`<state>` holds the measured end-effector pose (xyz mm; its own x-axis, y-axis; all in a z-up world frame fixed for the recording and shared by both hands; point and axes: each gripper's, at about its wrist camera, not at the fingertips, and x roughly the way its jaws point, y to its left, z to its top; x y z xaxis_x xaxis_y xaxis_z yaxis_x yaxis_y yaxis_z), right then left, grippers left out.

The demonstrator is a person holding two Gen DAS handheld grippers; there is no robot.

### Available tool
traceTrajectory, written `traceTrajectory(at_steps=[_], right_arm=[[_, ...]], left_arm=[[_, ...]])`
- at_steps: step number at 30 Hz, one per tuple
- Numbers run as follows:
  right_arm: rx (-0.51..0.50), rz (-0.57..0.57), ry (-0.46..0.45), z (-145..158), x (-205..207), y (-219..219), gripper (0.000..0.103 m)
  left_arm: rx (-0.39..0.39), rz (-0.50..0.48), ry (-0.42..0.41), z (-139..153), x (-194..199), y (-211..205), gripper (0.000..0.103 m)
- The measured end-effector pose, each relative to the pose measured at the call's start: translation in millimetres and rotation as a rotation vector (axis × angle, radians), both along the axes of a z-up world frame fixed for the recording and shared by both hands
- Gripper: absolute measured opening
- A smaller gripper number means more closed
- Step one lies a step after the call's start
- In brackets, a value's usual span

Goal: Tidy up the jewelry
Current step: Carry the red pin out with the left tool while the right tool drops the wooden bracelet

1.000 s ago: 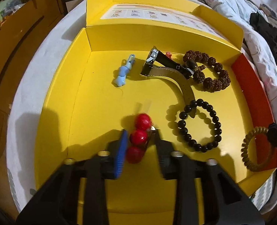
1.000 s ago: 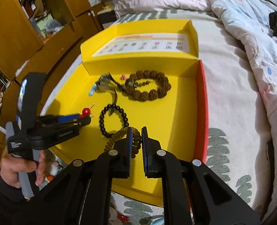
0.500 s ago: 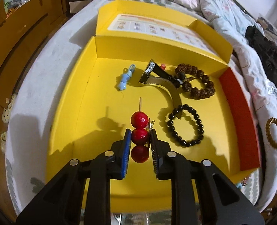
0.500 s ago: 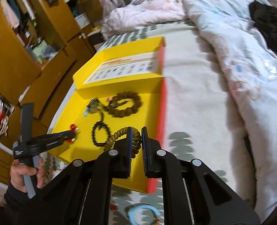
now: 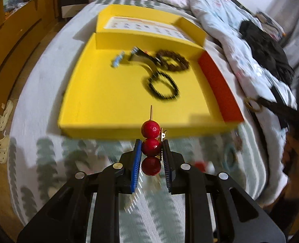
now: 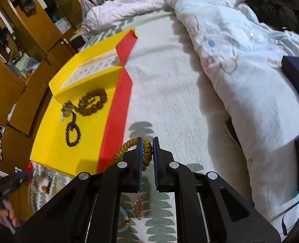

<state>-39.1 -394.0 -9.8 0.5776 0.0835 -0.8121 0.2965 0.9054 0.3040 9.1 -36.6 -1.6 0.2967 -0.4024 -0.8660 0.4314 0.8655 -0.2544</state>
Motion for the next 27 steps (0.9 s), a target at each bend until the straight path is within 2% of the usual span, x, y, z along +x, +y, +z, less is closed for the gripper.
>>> traceTrajectory(at_steps=[4, 13, 23, 27], right_arm=[[0.0, 0.0, 0.035, -15, 0, -1, 0.01], [-0.002, -0.01, 0.079, -33, -2, -5, 0.01], [-0.007, -0.004, 0.128, -51, 7, -7, 0.01], [-0.05, -0.005, 0.147, -52, 10, -4, 0.012]], left_arm=[[0.012, -0.065, 0.013, -8, -29, -10, 0.021], [0.043, -0.118, 0.072, -32, -53, -32, 0.021], [0.134, -0.135, 0.097, -68, -62, -49, 0.021], [0.156, -0.138, 0.117, -79, -61, -53, 0.021]])
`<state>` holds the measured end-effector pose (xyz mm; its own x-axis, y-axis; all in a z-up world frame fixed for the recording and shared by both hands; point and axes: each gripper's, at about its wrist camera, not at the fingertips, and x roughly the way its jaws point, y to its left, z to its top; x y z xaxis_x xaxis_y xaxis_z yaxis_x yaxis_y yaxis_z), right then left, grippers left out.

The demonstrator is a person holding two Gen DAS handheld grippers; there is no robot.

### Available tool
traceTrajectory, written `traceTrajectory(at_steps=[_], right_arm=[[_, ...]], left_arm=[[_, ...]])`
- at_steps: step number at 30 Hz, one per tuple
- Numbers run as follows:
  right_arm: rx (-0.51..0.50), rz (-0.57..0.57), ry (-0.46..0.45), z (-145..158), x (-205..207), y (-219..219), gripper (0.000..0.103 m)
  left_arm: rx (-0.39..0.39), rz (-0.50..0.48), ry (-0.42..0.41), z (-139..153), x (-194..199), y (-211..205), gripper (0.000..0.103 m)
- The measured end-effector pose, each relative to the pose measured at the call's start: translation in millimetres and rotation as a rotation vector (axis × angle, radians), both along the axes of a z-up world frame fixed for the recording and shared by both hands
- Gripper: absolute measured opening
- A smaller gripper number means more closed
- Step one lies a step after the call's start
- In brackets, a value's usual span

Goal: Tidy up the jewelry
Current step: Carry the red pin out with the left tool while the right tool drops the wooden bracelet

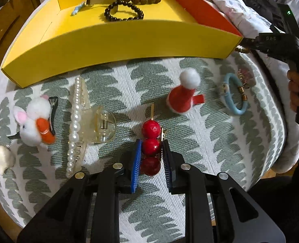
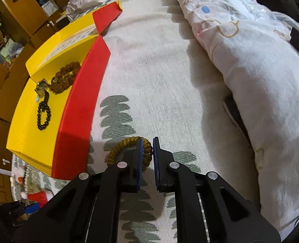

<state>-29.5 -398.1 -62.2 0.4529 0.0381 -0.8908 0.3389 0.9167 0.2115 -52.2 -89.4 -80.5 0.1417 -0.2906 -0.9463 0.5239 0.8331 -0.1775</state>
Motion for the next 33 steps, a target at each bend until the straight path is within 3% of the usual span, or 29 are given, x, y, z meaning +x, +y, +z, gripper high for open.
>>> traceTrajectory(at_steps=[2, 5, 7, 23, 29, 33], right_arm=[[-0.032, 0.016, 0.017, 1, 1, 4, 0.019], [-0.065, 0.024, 0.029, 2, 1, 10, 0.019], [-0.071, 0.025, 0.029, 4, 0, 12, 0.019], [-0.064, 0.054, -0.168, 53, 4, 43, 0.02], [-0.047, 0.102, -0.305, 82, 14, 67, 0.02], [0.011, 0.165, -0.323, 87, 32, 88, 0.02]], left_arm=[[0.003, -0.004, -0.008, 1, 0, -1, 0.023], [-0.005, 0.007, -0.019, 6, 2, 0, 0.049], [-0.017, 0.016, -0.037, 13, 3, 1, 0.055], [-0.179, 0.148, -0.117, 62, 41, 33, 0.063], [-0.224, 0.221, -0.164, 87, 78, 47, 0.064], [-0.278, 0.277, -0.176, 101, 108, 53, 0.069]])
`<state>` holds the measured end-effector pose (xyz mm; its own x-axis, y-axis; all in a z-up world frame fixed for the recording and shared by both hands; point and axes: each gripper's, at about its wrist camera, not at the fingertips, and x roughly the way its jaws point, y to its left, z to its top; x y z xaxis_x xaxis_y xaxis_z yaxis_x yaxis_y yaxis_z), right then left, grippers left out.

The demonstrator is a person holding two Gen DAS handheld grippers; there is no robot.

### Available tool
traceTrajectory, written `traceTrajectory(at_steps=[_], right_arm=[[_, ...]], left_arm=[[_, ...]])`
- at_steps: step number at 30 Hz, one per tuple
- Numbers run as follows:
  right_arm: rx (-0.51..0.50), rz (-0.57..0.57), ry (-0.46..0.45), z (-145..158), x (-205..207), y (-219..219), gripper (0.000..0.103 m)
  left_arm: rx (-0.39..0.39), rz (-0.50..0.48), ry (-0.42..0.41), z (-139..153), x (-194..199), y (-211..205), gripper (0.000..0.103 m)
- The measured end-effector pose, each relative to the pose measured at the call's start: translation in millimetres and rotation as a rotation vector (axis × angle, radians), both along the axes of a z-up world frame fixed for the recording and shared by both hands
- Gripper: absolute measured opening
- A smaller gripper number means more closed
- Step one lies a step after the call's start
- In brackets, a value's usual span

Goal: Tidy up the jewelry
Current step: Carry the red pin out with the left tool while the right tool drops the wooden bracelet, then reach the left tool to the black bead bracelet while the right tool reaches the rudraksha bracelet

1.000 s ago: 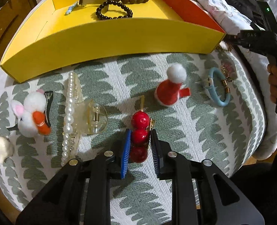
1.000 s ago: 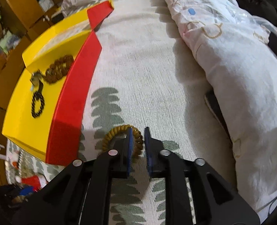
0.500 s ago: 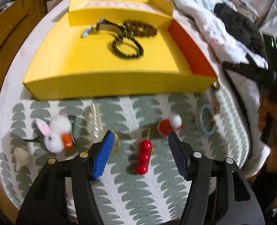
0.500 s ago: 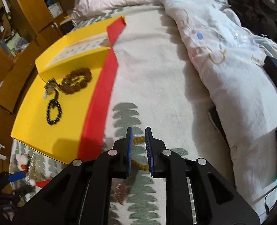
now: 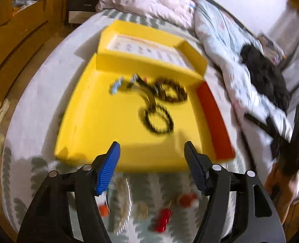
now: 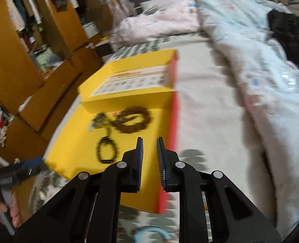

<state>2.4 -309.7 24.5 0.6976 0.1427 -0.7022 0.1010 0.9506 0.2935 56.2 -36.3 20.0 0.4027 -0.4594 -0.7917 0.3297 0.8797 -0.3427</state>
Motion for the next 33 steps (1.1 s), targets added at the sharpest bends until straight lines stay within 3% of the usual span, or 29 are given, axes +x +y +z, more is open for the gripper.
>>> traceTrajectory(at_steps=[4, 9, 15, 23, 33], right_arm=[[-0.018, 0.066, 0.047, -13, 21, 32, 0.02], [-0.121, 0.128, 0.119, -33, 52, 70, 0.02], [-0.028, 0.087, 0.163, -40, 87, 52, 0.02], [-0.072, 0.139, 0.211, -48, 127, 54, 0.02], [-0.075, 0.23, 0.32, -79, 165, 67, 0.02]], left_arm=[[0.011, 0.043, 0.043, -16, 36, -6, 0.069], [0.039, 0.003, 0.116, -42, 52, -26, 0.069], [0.098, -0.036, 0.16, -64, 58, -51, 0.069], [0.155, -0.036, 0.168, -76, 65, -62, 0.069], [0.241, -0.035, 0.154, -85, 66, -64, 0.068]])
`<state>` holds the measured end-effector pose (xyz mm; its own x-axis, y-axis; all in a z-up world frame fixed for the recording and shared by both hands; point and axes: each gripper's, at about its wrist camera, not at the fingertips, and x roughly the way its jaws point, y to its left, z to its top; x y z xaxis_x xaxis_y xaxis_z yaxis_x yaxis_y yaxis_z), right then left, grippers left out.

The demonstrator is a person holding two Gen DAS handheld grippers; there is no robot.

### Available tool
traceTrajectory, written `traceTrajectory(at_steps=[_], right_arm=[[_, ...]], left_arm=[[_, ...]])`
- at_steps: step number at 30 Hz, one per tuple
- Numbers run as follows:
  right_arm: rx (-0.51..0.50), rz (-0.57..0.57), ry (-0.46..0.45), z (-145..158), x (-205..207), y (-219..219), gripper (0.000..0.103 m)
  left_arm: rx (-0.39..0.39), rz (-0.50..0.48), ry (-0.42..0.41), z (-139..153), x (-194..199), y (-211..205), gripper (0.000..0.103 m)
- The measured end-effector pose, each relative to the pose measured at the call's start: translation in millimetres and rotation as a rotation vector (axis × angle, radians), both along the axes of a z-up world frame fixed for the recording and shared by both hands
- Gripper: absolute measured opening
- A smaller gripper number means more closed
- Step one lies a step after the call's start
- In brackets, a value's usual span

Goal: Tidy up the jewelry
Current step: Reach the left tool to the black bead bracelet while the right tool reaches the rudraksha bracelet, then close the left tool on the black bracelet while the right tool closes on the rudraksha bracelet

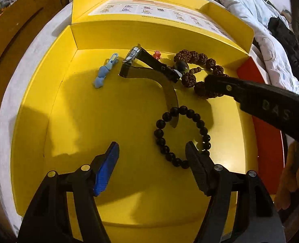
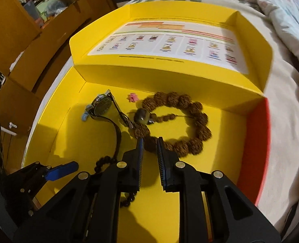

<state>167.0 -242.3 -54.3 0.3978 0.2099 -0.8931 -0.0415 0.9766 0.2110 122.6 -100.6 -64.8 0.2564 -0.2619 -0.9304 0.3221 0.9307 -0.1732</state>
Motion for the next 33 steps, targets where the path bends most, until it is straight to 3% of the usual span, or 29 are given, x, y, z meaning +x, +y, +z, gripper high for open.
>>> traceTrajectory(at_steps=[15, 20, 23, 26, 30, 33], right_arm=[[-0.135, 0.089, 0.063, -7, 21, 26, 0.022], [-0.186, 0.144, 0.07, -9, 23, 39, 0.054], [-0.188, 0.143, 0.082, -13, 25, 41, 0.054], [-0.171, 0.133, 0.077, -15, 26, 38, 0.054], [-0.137, 0.114, 0.079, -15, 26, 31, 0.05], [-0.1, 0.111, 0.077, -15, 24, 27, 0.047]], left_arm=[[0.093, -0.04, -0.051, -3, -3, -18, 0.068], [0.075, -0.025, -0.042, -3, 3, -15, 0.068], [0.07, -0.015, -0.04, -2, 6, -8, 0.066], [0.083, -0.013, -0.048, -3, 5, -7, 0.06], [0.106, -0.003, -0.065, -1, 1, -2, 0.04], [0.095, 0.008, -0.055, 0, 4, 8, 0.03]])
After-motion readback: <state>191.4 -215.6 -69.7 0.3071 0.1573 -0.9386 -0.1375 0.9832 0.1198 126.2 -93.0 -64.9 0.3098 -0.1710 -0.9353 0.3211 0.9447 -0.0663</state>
